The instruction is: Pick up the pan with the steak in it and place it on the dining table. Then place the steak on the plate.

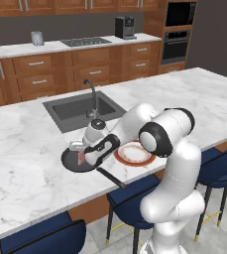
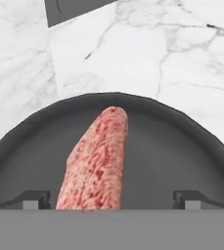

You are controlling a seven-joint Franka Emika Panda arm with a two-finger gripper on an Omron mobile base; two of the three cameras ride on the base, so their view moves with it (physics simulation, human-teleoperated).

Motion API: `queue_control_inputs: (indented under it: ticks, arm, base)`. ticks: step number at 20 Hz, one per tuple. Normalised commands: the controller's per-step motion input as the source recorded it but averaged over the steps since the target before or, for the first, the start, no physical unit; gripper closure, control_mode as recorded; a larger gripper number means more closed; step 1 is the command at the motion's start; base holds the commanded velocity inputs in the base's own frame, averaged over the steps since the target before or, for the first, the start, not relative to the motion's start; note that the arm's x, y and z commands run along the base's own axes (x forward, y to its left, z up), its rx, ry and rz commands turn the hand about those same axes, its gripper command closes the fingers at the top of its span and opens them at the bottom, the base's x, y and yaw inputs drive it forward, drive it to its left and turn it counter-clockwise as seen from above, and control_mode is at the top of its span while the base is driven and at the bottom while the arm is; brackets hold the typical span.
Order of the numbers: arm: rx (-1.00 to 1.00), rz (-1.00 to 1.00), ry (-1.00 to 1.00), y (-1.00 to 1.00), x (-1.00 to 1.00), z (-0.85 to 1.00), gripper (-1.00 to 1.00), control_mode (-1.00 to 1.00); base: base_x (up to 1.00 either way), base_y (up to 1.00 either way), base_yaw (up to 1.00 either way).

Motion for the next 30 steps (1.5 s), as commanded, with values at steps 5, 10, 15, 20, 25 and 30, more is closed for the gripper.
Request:
queue_control_inputs:
  ticks: [5, 10, 15, 20, 25, 30]
  arm:
    - [-0.01, -0.03, 0.03, 0.21, 0.01, -0.38, -1.00, -1.00]
    - [0.00, -0.01, 0.01, 0.05, 0.00, -0.13, 1.00, -1.00]
    - [0.00, 0.00, 0.00, 0.00, 0.04, 0.02, 1.00, -1.00]
    - [0.01, -0.09, 0.00, 0.01, 0.15, 0.35, 1.00, -1.00]
    - [0.00, -0.14, 0.02, 0.01, 0.12, 0.64, 1.00, -1.00]
    - [0.00, -0.16, 0.06, -0.26, 0.00, 0.59, 1.00, -1.00]
  base:
    - [0.00, 0.00, 0.00]
    - [0.00, 0.00, 0.00]
    - [0.00, 0.00, 0.00]
    - [0.00, 0.00, 0.00]
    - [0.00, 0.00, 0.00]
    - [0.00, 0.00, 0.00]
